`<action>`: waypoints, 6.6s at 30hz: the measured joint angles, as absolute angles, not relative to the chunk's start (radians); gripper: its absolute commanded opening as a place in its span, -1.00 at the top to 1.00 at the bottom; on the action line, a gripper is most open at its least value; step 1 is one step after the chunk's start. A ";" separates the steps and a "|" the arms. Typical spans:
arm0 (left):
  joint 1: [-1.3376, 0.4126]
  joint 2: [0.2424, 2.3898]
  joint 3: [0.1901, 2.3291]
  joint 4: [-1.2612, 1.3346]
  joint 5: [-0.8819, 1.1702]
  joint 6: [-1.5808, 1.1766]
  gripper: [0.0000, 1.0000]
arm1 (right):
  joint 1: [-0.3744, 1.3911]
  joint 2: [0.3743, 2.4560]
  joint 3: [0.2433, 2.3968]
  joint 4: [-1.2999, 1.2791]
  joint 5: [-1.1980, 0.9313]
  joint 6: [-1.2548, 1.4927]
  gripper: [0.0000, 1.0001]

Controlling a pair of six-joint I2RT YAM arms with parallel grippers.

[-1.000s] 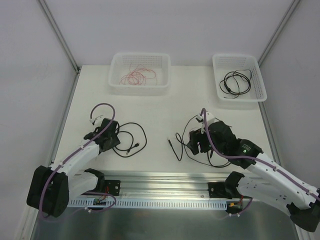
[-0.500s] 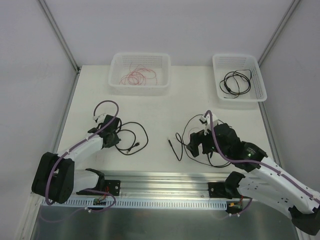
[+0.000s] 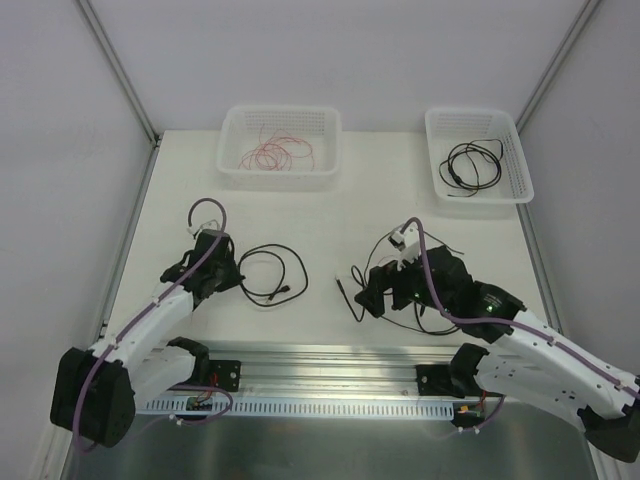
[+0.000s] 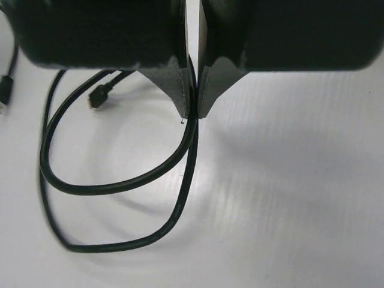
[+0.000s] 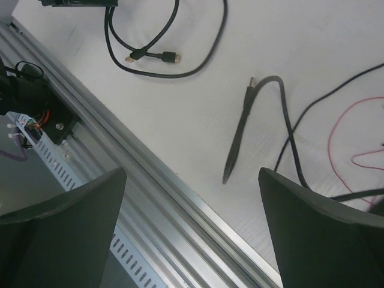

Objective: Untangle the cables

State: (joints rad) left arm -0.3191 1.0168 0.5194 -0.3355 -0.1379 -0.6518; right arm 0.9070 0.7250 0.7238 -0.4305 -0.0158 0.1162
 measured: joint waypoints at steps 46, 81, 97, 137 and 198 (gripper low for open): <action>-0.532 0.727 0.749 -0.427 0.361 -0.239 1.00 | 0.984 1.463 1.278 -0.442 -0.286 -0.288 0.05; -0.537 0.738 0.841 -0.401 0.072 -0.200 -0.98 | 0.381 1.257 1.672 -0.354 0.233 -0.295 0.98; -0.537 0.974 0.773 -0.385 0.036 -0.144 -0.98 | -0.085 1.764 1.876 -0.179 0.187 -0.208 0.94; -0.939 1.240 1.023 -0.418 -0.087 -0.599 -0.98 | 0.181 0.676 0.779 -0.623 0.089 0.211 -0.93; -0.418 0.940 1.277 -0.815 -0.865 -0.178 1.00 | 0.187 0.627 0.901 -0.782 0.395 0.208 0.82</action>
State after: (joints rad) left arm -0.4175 0.9398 1.2766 -0.8154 -0.8650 -0.1783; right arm 0.1867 0.6270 0.9009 -0.7822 0.3946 0.2081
